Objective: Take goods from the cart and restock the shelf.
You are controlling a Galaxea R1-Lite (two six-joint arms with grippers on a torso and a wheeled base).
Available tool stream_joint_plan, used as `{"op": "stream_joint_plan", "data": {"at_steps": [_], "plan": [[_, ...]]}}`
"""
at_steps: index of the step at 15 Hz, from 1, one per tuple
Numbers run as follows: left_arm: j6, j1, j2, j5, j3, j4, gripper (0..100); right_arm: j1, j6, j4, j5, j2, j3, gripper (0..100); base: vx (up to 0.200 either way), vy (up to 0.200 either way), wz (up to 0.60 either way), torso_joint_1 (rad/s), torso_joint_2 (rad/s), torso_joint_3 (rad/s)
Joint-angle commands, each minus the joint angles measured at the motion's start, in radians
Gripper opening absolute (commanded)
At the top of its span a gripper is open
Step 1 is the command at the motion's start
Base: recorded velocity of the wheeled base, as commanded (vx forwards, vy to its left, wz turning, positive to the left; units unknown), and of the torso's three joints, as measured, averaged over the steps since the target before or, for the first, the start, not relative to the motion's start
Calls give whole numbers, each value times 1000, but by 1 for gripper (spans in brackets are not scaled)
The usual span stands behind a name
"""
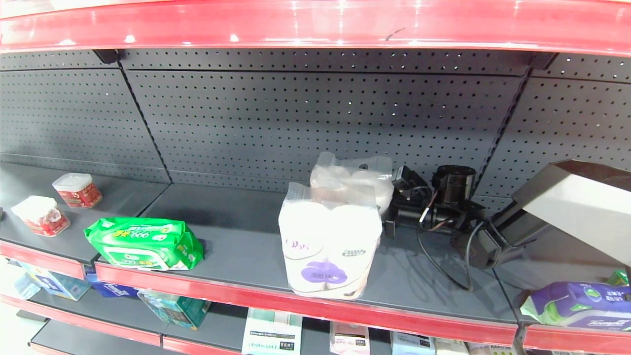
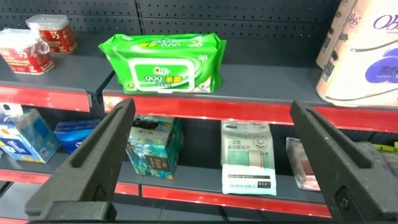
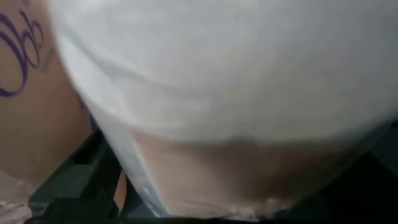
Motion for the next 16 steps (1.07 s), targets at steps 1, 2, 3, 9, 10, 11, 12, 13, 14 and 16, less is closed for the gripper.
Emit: {"op": "stream_joint_plan", "data": {"at_steps": [1,2,3,9,10,11,12,13,14,16], "plan": [[1,0,0,0,0,0,100,-1,-2,-4,0,-27,6,100,0,0,0,0,0,0],[1,0,0,0,0,0,100,-4,0,-4,0,-47,29,100,0,0,0,0,0,0],[1,0,0,0,0,0,100,-7,0,-4,0,-68,54,100,0,0,0,0,0,0],[1,0,0,0,0,0,100,-59,-2,-4,0,-209,232,100,0,0,0,0,0,0],[1,0,0,0,0,0,100,-73,-2,-4,0,-238,272,100,0,0,0,0,0,0],[-1,0,0,0,0,0,100,-93,-2,-4,0,-275,325,100,0,0,0,0,0,0],[1,0,0,0,0,0,100,-115,0,-4,0,-311,374,100,0,0,0,0,0,0],[-1,0,0,0,0,0,100,-130,1,-4,0,-332,400,100,0,0,0,0,0,0],[-1,0,0,0,0,0,100,-161,3,-4,0,-383,463,100,0,0,0,0,0,0],[1,0,0,0,0,0,100,-188,10,-2,0,-449,535,100,0,0,0,0,0,0]]}}
